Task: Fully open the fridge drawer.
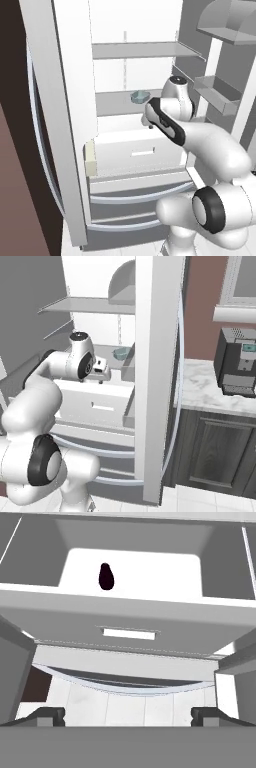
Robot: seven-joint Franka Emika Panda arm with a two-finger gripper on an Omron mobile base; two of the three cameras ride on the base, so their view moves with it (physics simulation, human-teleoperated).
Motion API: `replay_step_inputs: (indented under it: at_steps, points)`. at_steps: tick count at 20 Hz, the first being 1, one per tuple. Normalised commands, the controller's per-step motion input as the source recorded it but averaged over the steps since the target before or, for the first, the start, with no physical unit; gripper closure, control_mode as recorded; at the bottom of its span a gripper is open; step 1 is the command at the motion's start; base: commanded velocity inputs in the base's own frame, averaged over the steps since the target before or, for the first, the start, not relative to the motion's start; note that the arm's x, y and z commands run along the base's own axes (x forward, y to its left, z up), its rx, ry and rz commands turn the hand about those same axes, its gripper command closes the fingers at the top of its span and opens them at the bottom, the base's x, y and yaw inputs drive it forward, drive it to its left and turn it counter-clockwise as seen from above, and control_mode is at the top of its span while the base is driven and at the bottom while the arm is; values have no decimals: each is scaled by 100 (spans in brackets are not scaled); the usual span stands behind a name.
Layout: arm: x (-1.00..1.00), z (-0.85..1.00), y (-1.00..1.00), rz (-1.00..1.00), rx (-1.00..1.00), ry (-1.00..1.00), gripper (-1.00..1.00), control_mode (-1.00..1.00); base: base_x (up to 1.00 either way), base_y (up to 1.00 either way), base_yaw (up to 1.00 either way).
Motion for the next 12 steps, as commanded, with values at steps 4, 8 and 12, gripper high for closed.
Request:
replay_step_inputs:
  at_steps: [4, 8, 12]
  points:
    - [32, -17, 0, 0, 0, 0, -100, -100, 0, 0, 0]
    - [28, -19, 0, 0, 0, 0, -100, -100, 0, 0, 0]
    - [25, -14, 1, 0, 0, 0, -100, -100, 0, 0, 0]
